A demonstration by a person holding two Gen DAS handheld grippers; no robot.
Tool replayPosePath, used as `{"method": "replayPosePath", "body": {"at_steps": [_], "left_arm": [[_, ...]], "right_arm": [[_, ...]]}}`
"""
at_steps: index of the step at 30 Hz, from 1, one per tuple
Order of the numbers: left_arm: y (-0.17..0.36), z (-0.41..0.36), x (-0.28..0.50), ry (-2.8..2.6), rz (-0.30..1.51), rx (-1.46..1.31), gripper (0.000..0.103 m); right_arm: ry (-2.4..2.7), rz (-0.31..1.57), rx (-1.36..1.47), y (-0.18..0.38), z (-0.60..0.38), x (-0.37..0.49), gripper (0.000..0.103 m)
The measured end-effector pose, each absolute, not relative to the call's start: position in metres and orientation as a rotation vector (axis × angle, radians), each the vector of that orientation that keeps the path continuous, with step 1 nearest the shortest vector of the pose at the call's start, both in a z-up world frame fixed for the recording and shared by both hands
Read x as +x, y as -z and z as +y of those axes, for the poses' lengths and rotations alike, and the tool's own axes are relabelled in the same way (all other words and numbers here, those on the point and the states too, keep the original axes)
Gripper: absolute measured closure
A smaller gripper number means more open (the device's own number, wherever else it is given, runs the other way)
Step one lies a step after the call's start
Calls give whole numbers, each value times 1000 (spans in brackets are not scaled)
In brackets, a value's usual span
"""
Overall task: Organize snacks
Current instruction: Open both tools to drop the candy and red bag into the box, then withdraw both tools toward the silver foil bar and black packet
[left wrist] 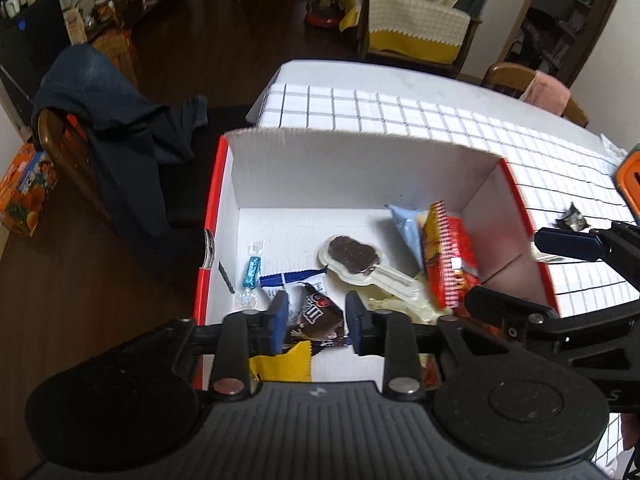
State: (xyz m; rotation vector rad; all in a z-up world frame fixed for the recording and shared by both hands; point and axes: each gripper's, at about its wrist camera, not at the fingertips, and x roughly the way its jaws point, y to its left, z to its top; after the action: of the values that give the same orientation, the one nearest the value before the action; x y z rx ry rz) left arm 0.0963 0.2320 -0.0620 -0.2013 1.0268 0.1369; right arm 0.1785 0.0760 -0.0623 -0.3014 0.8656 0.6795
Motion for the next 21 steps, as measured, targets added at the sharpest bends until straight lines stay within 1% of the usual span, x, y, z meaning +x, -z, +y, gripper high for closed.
{"method": "replayPosePath", "body": {"at_steps": [1,2,4,7,9,11,15,17,21], "left_arm": [[59,230,93,-132,1015,-198,65],[56,228,90,-125,1005,-194,58],[49,223,82,-110,982,-188,50],[37,213,72,-82,944,-158,47],[30,206,66,-67,921,-143,42],[25,200,61,-51,899,-134,34],[15,184,54,-16,865,-106,31],[12,175,51,6,855,-98,26],[7,156,50,41,839,-82,24]], "right_arm": [[-684,860,-291,58,73,175,16],[-688,852,-280,54,69,172,15],[-692,838,-258,47,63,164,13],[-701,817,-225,35,52,153,9],[-702,798,-203,28,45,145,6],[-701,783,-182,22,37,139,4],[-690,767,-148,13,21,131,2],[-677,759,-136,9,10,127,0],[-648,742,-113,3,-10,122,0]]}}
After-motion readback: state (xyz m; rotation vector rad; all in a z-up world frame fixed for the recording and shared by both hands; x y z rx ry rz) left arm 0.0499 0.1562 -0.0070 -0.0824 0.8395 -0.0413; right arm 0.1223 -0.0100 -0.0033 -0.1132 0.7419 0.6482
